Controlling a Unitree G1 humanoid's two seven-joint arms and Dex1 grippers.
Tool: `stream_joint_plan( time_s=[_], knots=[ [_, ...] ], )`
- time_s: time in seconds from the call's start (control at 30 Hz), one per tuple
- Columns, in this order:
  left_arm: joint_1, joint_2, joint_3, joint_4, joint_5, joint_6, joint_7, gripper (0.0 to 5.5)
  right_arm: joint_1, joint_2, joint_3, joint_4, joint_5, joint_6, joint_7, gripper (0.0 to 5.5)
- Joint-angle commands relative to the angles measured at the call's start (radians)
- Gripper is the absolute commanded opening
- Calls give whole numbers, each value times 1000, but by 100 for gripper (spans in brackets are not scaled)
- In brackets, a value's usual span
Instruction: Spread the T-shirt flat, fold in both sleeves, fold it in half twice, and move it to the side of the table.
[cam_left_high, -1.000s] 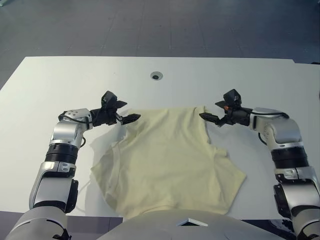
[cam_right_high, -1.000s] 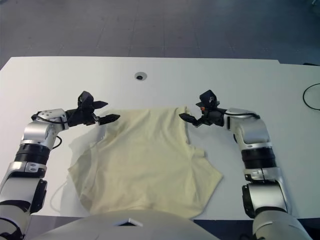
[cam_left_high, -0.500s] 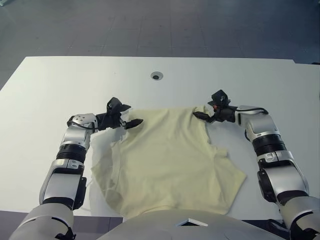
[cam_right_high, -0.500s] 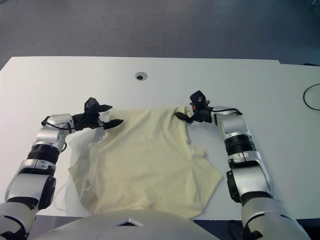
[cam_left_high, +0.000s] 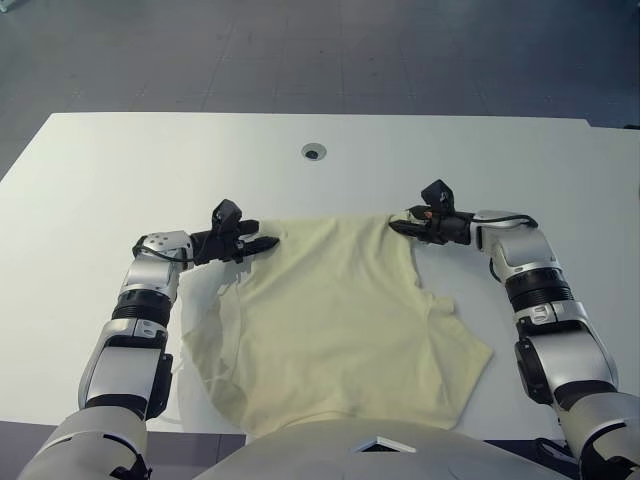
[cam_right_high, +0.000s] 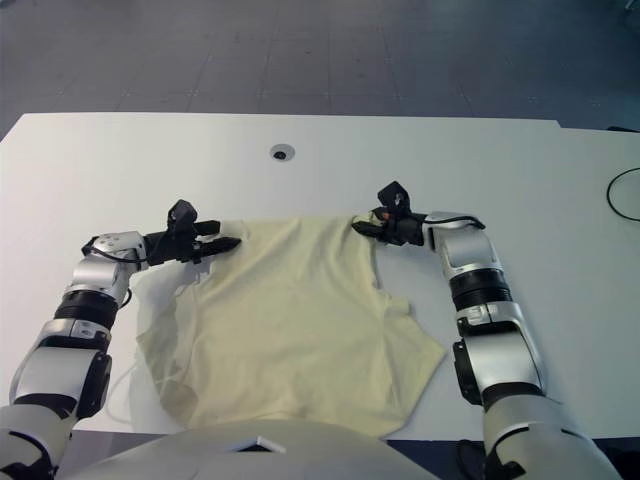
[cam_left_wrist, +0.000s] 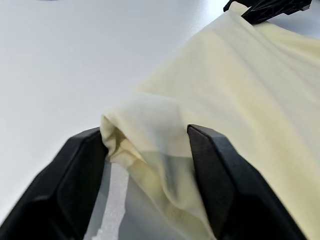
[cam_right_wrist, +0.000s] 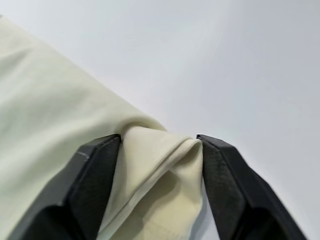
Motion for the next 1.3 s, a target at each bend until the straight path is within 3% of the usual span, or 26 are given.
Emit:
stream_joint_plan(
  time_s=[0.03, 0.2, 0.43, 0.97, 1.13, 1.3],
  knots=[
    [-31, -17, 35, 7, -18, 0, -1, 199, 8, -9, -15, -20, -4, 4, 3, 198],
    [-20, -39, 69, -35, -54, -10, -17, 108, 28, -16, -32, -74, 7, -21, 11, 111],
    [96, 1, 93, -293, -139, 66, -105, 0, 110, -70, -59, -297, 67, 100, 69, 3],
    [469, 208, 136, -936, -334, 242, -247, 0, 333, -219, -140, -778, 219, 250, 132, 1],
    [643, 308, 97, -1063, -295, 178, -340, 0, 565, -346, -131, -1009, 285, 209, 270, 1],
    [728, 377, 37, -1022, -141, 14, -366, 0, 795, -458, -112, -1147, 272, 84, 382, 1]
  ],
)
